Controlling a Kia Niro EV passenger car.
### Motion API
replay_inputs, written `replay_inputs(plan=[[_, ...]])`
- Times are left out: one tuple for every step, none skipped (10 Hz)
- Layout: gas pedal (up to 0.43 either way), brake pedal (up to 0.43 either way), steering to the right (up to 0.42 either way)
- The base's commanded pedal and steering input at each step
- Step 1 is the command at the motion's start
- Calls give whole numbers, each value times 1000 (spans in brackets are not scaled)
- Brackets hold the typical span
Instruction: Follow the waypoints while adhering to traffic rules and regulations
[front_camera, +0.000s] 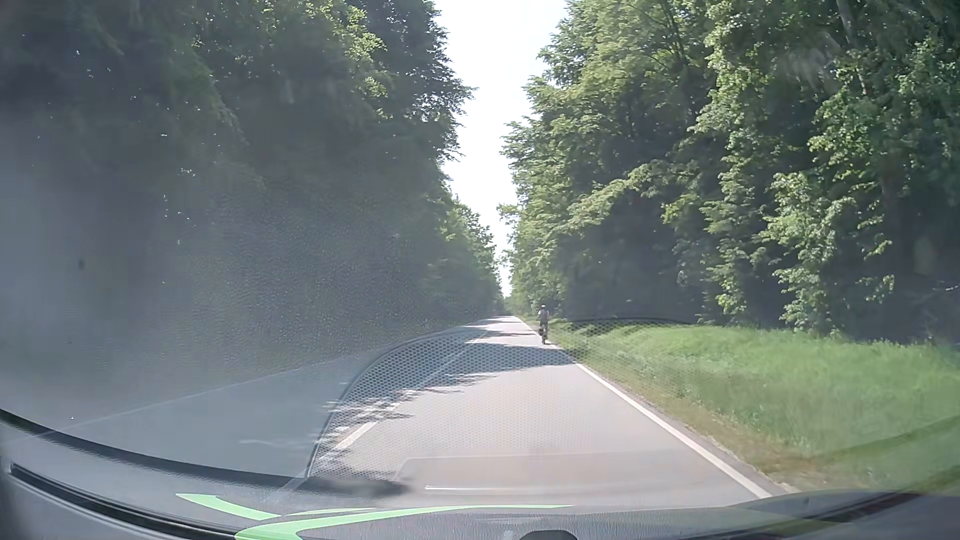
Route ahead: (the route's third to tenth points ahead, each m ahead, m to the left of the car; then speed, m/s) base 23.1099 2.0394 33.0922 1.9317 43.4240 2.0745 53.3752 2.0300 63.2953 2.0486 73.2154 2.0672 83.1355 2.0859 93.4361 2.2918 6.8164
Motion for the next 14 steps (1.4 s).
replay_inputs(plan=[[138, 0, 2], [138, 0, 2], [138, 0, 2], [138, 0, 2], [150, 0, 2], [150, 0, 2], [150, 0, 2], [150, 0, 2], [150, 0, 2], [157, 0, 2], [157, 0, 2], [157, 0, 2], [157, 0, 2], [169, 0, 2]])
